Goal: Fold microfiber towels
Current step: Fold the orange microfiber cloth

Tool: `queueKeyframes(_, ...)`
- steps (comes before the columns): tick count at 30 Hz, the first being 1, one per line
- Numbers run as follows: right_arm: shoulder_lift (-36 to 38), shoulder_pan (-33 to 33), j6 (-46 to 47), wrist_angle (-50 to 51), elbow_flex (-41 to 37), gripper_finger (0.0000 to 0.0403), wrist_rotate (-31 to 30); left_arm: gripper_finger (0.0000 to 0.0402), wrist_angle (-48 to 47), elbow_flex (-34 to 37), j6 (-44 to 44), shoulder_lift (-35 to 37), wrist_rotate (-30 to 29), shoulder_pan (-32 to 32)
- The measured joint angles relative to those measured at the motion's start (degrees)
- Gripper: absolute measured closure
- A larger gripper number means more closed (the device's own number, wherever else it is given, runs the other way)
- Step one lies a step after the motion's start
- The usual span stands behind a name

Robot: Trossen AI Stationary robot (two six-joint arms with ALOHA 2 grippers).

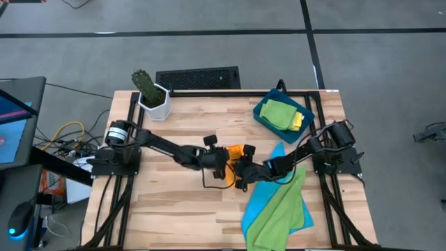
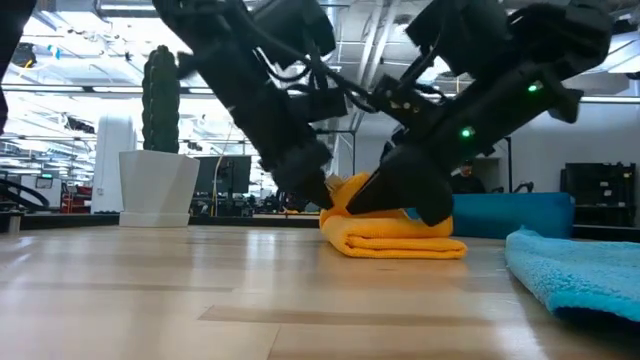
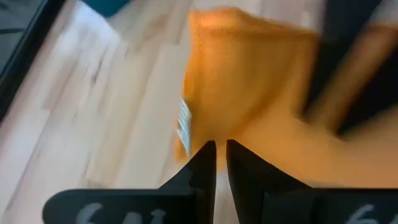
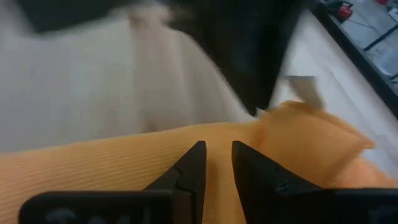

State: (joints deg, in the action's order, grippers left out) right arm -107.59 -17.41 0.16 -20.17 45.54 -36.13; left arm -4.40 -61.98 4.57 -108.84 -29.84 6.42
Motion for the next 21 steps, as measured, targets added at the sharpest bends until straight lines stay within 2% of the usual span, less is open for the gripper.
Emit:
queueKeyframes(3,0.0,-1.18,3.07,1.88,0.02,0.0301,0.16,0.0371,4.54,1.11,-3.84,0.0,2.8,-2.78)
queueKeyframes(9,0.0,-4.3,9.8,2.58,-3.07,0.0301,0.25,0.0371,4.28,0.44,-9.59,0.0,4.41,-8.08)
queueKeyframes(13,0.06,-6.09,13.38,0.02,-6.16,0.0301,-0.04,0.0371,4.61,-1.83,-12.9,0.07,12.05,-11.02)
queueKeyframes(16,0.09,-7.05,13.97,-2.08,-7.53,0.0301,-0.46,0.0371,4.86,-4.01,-12.91,0.07,14.43,-12.36)
queueKeyframes(21,0.09,-7.37,13.43,-2.79,-7.74,0.0301,-0.26,0.0378,-4.16,-10.08,-9.15,3.42,14.41,-11.34)
